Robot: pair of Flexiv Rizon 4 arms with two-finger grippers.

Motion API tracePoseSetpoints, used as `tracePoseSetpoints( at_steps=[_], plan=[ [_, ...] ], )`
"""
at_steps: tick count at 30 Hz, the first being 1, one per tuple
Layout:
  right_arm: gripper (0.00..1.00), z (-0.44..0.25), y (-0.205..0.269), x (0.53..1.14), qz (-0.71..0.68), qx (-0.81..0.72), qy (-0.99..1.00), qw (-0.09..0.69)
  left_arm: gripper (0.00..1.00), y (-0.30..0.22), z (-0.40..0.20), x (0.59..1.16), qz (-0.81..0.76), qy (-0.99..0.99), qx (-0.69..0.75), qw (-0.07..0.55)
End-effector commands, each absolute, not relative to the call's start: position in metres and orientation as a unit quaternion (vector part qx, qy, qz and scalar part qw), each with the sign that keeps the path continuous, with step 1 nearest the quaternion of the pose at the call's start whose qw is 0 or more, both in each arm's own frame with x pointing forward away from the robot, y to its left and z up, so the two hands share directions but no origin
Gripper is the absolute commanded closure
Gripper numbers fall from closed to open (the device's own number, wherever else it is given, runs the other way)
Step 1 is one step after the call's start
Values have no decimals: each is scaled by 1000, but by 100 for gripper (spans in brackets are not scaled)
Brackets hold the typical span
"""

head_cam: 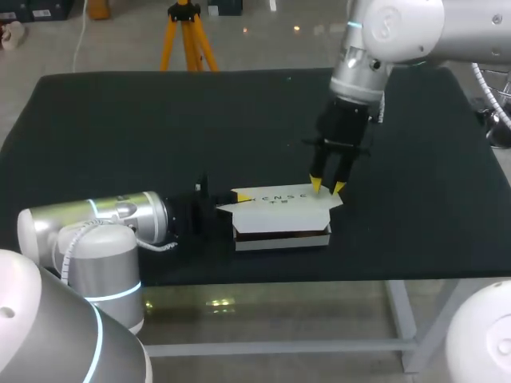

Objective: Assemble the packaging by folding the flat box into shape, placing the metal phone stand inside, and closing the box properly

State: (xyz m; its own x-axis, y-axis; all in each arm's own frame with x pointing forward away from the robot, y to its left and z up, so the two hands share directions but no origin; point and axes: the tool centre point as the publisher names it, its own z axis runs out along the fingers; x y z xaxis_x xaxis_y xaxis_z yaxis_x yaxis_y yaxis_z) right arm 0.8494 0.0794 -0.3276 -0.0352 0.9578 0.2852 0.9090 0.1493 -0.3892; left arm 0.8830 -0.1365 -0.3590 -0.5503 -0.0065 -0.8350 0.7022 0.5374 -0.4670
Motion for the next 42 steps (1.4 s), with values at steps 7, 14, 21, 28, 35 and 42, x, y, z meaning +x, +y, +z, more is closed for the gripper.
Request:
tracePoseSetpoints(
  at_steps=[7,14,21,28,35,42],
  plan=[
    [66,-337,79,844,48,-647,-719,249,76,-132,-366,878,-431,762,226,427],
    [66,-341,80,843,48,-646,-719,253,66,-127,-361,874,-434,756,222,436],
    [67,-342,80,841,44,-647,-717,256,60,-123,-352,868,-435,748,223,449],
    [66,-342,79,840,41,-649,-715,256,57,-116,-344,862,-434,744,223,457],
    [67,-342,78,840,39,-651,-714,255,52,-110,-336,858,-422,752,225,454],
    [66,-341,78,841,36,-651,-714,256,40,-99,-332,847,-399,770,227,442]
  ],
)
